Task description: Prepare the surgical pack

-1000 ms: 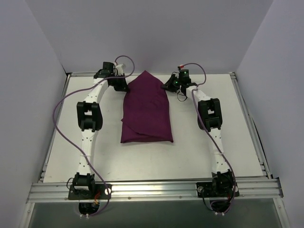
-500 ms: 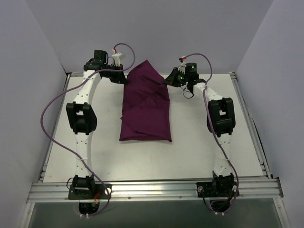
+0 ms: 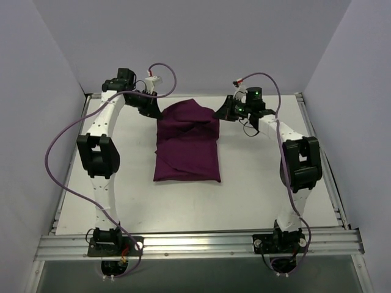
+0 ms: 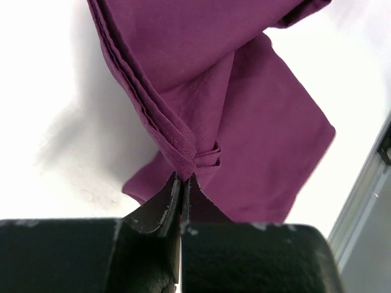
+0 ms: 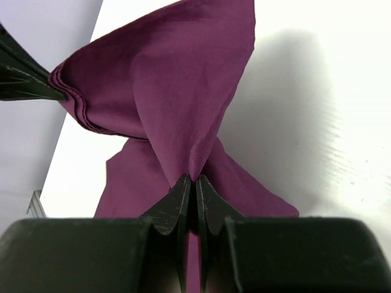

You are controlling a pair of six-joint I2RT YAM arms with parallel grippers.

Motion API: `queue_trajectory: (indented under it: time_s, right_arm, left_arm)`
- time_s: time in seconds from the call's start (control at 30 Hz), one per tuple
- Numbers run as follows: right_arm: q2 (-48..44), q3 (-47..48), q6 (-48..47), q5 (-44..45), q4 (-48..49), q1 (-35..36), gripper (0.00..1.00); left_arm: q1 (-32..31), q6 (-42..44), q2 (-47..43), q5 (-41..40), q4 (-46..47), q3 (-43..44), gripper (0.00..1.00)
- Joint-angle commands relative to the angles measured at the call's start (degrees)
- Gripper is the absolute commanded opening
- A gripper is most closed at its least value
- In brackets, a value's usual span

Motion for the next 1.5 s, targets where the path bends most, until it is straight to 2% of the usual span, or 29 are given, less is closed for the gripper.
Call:
queue_trajectory:
  time_s: [0.0,0.1,0.3,0.5,0.57,0.6,0.63,0.67,0.8,0.87,0.9,1.0,1.07,1.17,1.3,1.37,1.47]
  right_arm:
    - [-7.8,-3.1,-1.9,-3.0,1.1,-0.1,0.0]
    - [-11.6,-7.3,-2.1,-3.5,0.8,1.0,0.0]
    - [-15.7,-15.9,-6.2,0.6,-5.1,5.8,0.0]
    - [-17.3,-27.6,-5.0,5.5,-0.7,9.1,0.0]
    - [-16.3,-28.6,-5.6,6.2,-1.4,8.8,0.0]
    - [-15.5,-28.5,-6.2,6.5,-2.5,8.7,0.08]
    - [-15.3,-27.3,-7.8,6.7,-3.8,8.5,0.14]
    - [-15.4,-26.3,-8.8,7.1,-7.2,8.0,0.33]
    - [-16.4,-17.8,-15.9,8.9,-19.9,6.3,0.62]
    - [-16.7,-10.8,-18.7,9.4,-26.1,5.1,0.68]
    - [-16.5,-8.4,-19.0,10.1,-27.5,4.6,0.75]
    - [-13.3,0.1,-18.8,12.6,-28.9,4.2,0.83]
    - [-10.1,2.8,-17.2,11.7,-26.3,4.7,0.84]
    - [-1.0,9.9,-13.7,7.2,-24.6,5.6,0.74]
    - [15.3,26.1,-9.9,1.4,-29.3,6.8,0.69]
    - [19.0,28.9,-10.5,-0.1,-31.9,7.8,0.68]
    - [22.8,28.2,-6.8,-3.8,-26.4,8.5,0.68]
  left_arm:
    - [0.7,7.4,-5.5,4.4,-7.3,-1.5,0.02]
    - [0.7,11.0,-7.5,5.0,-10.3,-3.9,0.02]
    - [0.2,16.1,-12.5,0.3,-8.5,-17.4,0.02]
    - [-0.6,20.1,-15.5,-3.9,-4.8,-29.4,0.02]
    - [-1.2,21.3,-15.4,-6.3,-4.0,-31.5,0.02]
    - [-1.4,21.6,-15.1,-7.2,-3.8,-32.8,0.02]
    - [-1.5,22.0,-15.2,-8.9,-3.7,-33.4,0.02]
    - [-1.6,22.9,-15.5,-9.7,-2.7,-34.8,0.02]
    - [-1.8,25.7,-16.6,-13.3,-0.5,-36.9,0.02]
    - [-2.2,27.4,-16.8,-14.9,0.2,-37.2,0.02]
    - [-2.2,27.7,-16.9,-15.5,0.6,-37.3,0.02]
    - [-2.9,28.6,-17.4,-16.5,2.0,-38.0,0.02]
    - [-3.1,28.9,-17.4,-16.5,2.7,-38.3,0.02]
    - [-3.0,28.9,-17.1,-16.8,2.7,-38.3,0.02]
    - [-2.9,28.9,-17.5,-16.9,2.8,-38.7,0.02]
    - [-2.9,28.2,-17.6,-16.4,3.2,-38.8,0.02]
    - [-2.9,27.1,-17.6,-15.7,3.9,-38.8,0.02]
